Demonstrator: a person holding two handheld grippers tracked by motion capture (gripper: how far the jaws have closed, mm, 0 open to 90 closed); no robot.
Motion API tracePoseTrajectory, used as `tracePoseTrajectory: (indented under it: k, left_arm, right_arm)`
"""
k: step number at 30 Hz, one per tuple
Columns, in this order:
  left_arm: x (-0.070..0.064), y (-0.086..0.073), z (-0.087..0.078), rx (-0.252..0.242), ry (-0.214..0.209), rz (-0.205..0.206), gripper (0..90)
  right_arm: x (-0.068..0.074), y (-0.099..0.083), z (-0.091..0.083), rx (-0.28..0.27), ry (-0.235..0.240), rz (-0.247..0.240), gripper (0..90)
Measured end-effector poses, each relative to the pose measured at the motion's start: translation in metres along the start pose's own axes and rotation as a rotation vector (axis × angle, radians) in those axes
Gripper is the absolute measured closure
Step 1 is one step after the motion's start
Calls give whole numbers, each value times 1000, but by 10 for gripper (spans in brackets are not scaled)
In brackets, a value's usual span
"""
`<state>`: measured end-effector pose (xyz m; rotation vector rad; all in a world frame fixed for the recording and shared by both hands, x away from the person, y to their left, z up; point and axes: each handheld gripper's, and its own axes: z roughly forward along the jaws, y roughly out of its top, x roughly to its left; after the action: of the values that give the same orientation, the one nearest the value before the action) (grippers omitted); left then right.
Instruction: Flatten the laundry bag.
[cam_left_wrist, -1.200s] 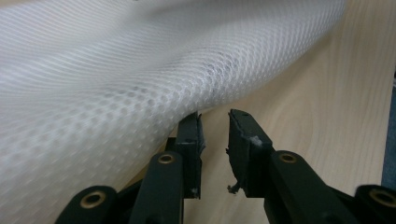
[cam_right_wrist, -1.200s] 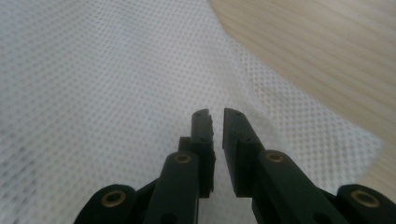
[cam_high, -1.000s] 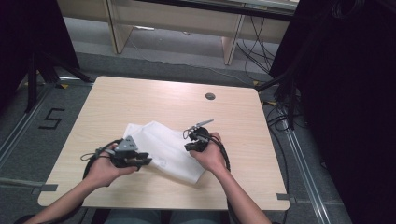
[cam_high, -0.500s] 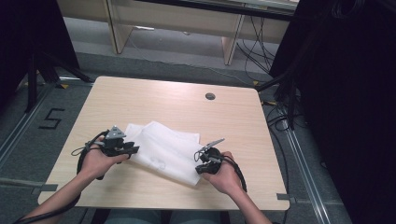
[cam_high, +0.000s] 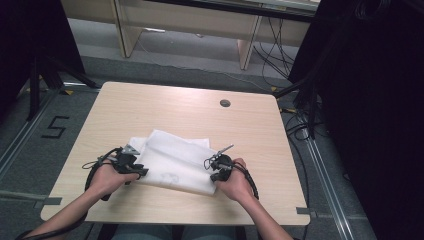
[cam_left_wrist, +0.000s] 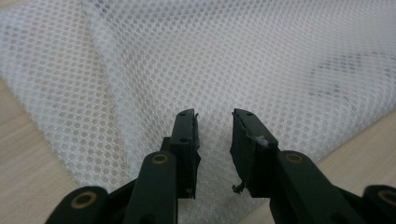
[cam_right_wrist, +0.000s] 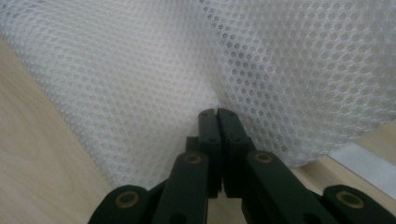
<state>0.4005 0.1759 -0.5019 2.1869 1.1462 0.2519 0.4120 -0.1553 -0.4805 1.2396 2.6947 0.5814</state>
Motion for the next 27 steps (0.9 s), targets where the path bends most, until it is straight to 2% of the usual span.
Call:
tracePoseTrajectory:
  k: [1,3,4,5,6,7,8,10,12,13,15,19,20,21,24,25,27]
  left_arm:
    - [0,0,-1,5,-8,5,696]
    - [-1,0,0,0,-1,8,696]
    - [-1,-1,0,-1,-4,10,696]
    - [-1,0,0,-1,-5,10,696]
    - [-1,0,0,1,-5,14,696]
    - [-1,0,1,-2,-1,8,696]
    - [-1,0,0,5,-13,16,696]
    - [-1,0,0,6,-14,15,696]
    - [-1,-1,1,-4,-9,15,696]
    - [-1,-1,1,-9,-4,17,696]
    - [-1,-1,1,-7,-11,18,696]
    - [-1,-1,1,-8,-13,24,696]
    - [-1,-1,1,-11,-7,22,696]
    - [-1,-1,0,-9,-9,22,695]
    - [-1,-1,1,-7,-9,26,695]
    - [-1,-1,1,-8,-13,27,696]
    - [-1,-1,1,-6,-13,29,695]
  right_arm:
    - [1,1,0,5,1,19,891]
    - [-1,3,-2,0,-9,-11,874]
    - [-1,5,-6,-1,-8,-5,864]
    - [-1,8,-9,-12,-15,10,849]
    - [-4,13,-13,-35,-20,-7,826]
    - [-5,18,-18,-45,-29,-4,794]
    - [-7,25,-23,-71,-42,-12,770]
    - [-9,37,-29,-94,-47,8,726]
    - [-13,51,-30,-121,-50,-6,674]
    - [-16,57,-28,-125,-67,-25,657]
    - [-19,69,-23,-118,-67,-25,609]
    - [-24,87,-6,-125,-80,-68,543]
    - [-23,90,-2,-124,-73,-62,534]
    - [-25,93,2,-127,-77,-91,526]
    - [-25,99,11,-122,-71,-97,508]
    - [-24,101,13,-114,-59,-85,503]
    - [-25,105,18,-116,-51,-100,493]
